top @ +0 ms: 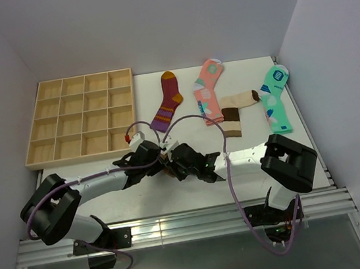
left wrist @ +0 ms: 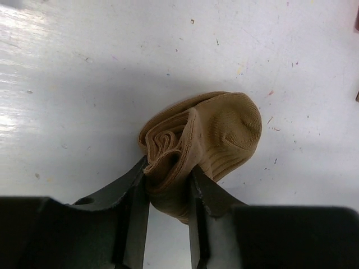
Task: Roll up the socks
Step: Roll the sock at the center of the board.
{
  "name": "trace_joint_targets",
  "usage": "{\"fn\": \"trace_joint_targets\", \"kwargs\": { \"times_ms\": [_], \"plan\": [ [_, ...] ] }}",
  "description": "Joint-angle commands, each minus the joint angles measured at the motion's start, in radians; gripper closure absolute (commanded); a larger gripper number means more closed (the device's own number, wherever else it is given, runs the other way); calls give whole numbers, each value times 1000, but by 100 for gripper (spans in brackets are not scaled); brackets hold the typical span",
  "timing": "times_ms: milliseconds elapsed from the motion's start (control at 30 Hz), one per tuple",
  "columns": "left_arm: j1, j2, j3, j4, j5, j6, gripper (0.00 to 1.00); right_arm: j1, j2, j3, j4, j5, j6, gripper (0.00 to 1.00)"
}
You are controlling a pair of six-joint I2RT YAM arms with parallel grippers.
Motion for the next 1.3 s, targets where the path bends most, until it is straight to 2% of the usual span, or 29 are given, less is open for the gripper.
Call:
{"fn": "trace_joint_targets", "kwargs": {
  "times_ms": [0,100,133,300,433,667,1000,1267],
  "plan": [
    [-6,-41,-9,-61,16,36,66,-8,19,16,-24,-13,31,100],
    [-6,-80,-29,-54,-3,26,47,-55,-10,0,-24,-119,78,100],
    [-6,-92,-44,-47,-6,25,36,-72,-14,-6,-30,-167,92,100],
    [-6,-202,-114,10,-29,-4,15,-181,-7,28,-99,-352,173,100],
    [-6,-282,-182,65,-50,-26,13,-281,20,48,-99,-576,230,100],
    [-6,-324,-242,171,-53,-30,12,-372,130,83,-67,-803,324,100],
    [-6,-155,-211,223,-49,-73,18,-427,230,69,24,-899,410,100],
    [-6,-54,-177,206,-52,-81,23,-428,241,74,-1,-877,379,100]
  ]
}}
